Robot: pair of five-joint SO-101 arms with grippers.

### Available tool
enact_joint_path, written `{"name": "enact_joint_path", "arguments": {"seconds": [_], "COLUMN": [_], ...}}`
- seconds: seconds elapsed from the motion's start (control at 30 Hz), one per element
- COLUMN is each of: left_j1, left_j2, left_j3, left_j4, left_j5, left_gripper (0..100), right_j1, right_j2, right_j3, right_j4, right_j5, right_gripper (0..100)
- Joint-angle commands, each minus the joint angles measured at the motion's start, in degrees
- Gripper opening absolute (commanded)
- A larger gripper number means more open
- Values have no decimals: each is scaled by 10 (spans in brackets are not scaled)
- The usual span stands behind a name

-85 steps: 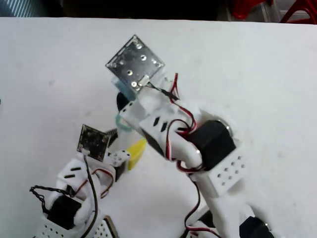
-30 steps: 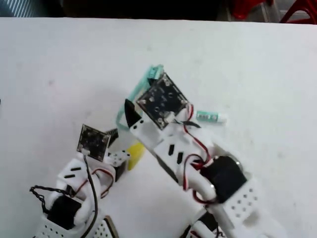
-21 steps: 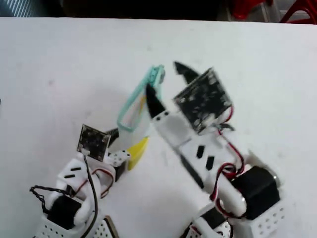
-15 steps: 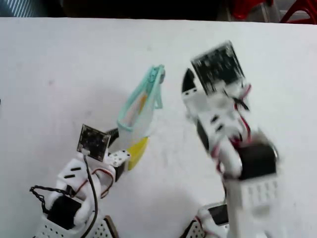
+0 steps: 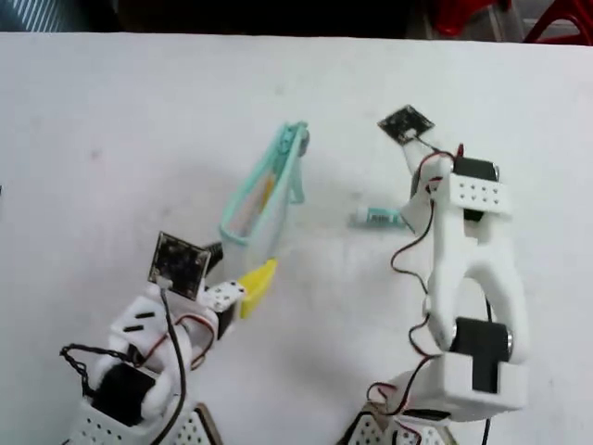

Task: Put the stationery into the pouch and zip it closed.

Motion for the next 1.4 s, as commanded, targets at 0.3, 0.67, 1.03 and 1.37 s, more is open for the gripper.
{"name": "enact_joint_path", "arguments": {"seconds": [0.3, 0.67, 1.03, 1.37], "left_j1": [6, 6, 6, 6], "left_j2": [2, 2, 2, 2], "left_j3": [-4, -4, -4, -4], "left_j4": [-25, -25, -25, -25], "left_j5": [-5, -6, -6, -6], "left_gripper": [264, 264, 264, 264], "right_j1": [6, -5, -68, -4], "right_j2": [120, 146, 148, 151], "right_j3": [-29, -29, -29, -25], "right_j4": [-108, -167, -169, -177], "right_j5": [148, 154, 222, 218], "right_gripper": [198, 198, 128, 186]}}
